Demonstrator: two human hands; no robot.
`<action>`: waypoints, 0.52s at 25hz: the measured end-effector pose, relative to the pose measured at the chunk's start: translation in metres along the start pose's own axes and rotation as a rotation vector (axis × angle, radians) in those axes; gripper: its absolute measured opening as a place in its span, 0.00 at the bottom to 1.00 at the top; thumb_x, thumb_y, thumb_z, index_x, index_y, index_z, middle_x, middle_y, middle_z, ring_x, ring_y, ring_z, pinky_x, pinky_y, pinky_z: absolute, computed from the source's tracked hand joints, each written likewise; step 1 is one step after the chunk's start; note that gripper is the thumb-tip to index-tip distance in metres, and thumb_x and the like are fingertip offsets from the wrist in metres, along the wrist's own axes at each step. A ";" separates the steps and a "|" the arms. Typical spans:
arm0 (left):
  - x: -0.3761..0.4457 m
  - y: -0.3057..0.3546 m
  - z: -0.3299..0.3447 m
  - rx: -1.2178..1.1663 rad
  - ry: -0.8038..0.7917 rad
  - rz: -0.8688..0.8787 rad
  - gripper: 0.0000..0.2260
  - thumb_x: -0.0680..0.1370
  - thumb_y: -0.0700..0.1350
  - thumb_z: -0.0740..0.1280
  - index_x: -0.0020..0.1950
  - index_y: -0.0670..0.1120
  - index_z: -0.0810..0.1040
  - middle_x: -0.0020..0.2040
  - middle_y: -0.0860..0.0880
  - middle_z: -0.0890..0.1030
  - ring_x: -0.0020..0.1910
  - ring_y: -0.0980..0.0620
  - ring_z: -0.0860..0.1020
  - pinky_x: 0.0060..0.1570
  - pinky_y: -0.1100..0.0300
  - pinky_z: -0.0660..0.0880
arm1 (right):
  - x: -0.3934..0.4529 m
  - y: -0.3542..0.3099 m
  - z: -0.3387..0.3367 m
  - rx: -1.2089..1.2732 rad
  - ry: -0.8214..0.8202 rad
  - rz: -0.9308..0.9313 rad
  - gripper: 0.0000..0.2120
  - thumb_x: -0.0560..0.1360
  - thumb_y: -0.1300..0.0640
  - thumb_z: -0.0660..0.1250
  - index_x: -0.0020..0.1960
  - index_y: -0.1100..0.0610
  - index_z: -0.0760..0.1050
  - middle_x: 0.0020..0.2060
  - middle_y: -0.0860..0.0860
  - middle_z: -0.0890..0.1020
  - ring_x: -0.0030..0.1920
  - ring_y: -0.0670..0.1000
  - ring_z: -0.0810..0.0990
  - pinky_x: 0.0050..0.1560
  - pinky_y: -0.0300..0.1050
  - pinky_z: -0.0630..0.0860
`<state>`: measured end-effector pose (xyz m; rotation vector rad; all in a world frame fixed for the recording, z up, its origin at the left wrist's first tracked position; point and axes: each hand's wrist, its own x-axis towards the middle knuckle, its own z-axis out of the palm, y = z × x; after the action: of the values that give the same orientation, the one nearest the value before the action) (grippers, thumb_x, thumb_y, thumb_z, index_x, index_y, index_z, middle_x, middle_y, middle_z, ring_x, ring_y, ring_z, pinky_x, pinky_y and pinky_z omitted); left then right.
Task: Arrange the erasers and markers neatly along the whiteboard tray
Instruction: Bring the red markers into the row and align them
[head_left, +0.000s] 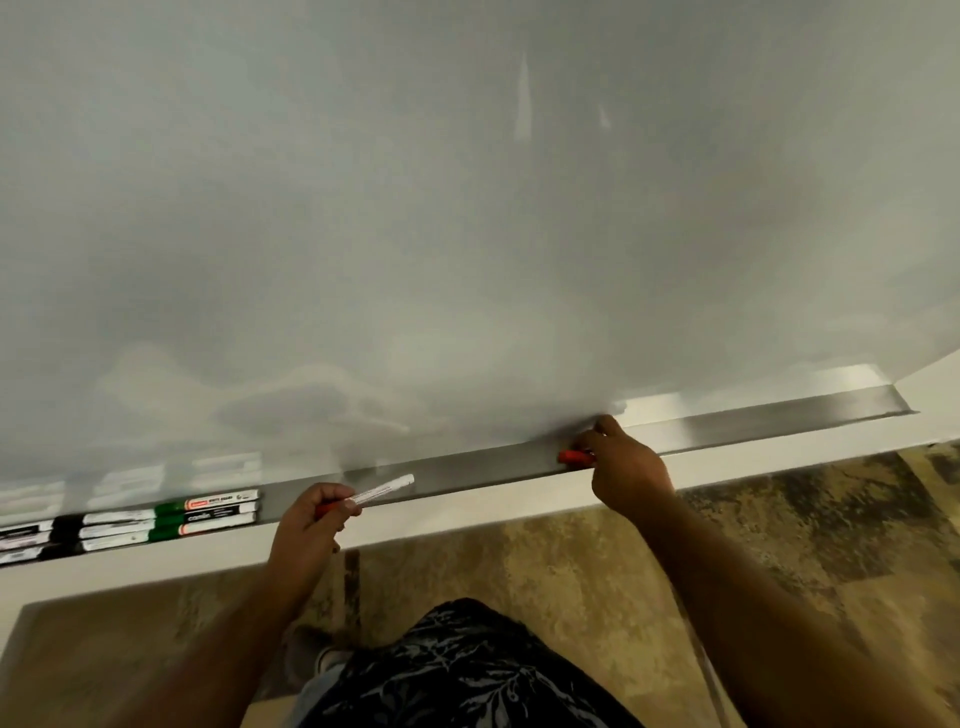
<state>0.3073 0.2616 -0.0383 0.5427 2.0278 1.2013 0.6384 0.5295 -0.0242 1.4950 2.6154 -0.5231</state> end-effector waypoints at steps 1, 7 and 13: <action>0.001 -0.002 -0.003 0.042 0.022 0.038 0.10 0.79 0.39 0.70 0.48 0.55 0.83 0.44 0.51 0.86 0.41 0.54 0.79 0.40 0.55 0.74 | 0.002 0.007 0.000 -0.022 -0.045 0.031 0.16 0.76 0.62 0.64 0.59 0.46 0.78 0.56 0.45 0.74 0.51 0.56 0.83 0.46 0.53 0.81; 0.007 0.000 -0.035 0.469 0.081 0.196 0.11 0.76 0.38 0.75 0.52 0.53 0.83 0.47 0.54 0.84 0.48 0.59 0.83 0.52 0.58 0.78 | 0.008 0.016 0.008 0.014 -0.030 -0.034 0.07 0.79 0.55 0.70 0.56 0.47 0.82 0.44 0.42 0.75 0.44 0.50 0.80 0.40 0.48 0.76; 0.024 -0.008 -0.059 0.813 0.085 0.219 0.13 0.80 0.43 0.68 0.61 0.57 0.82 0.54 0.53 0.84 0.61 0.50 0.76 0.60 0.51 0.68 | -0.015 -0.095 0.011 0.147 0.066 -0.372 0.13 0.78 0.58 0.72 0.61 0.47 0.83 0.49 0.44 0.80 0.42 0.49 0.80 0.37 0.44 0.76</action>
<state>0.2472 0.2398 -0.0350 1.1303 2.5478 0.4586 0.5640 0.4691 -0.0075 1.0713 2.9826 -0.7213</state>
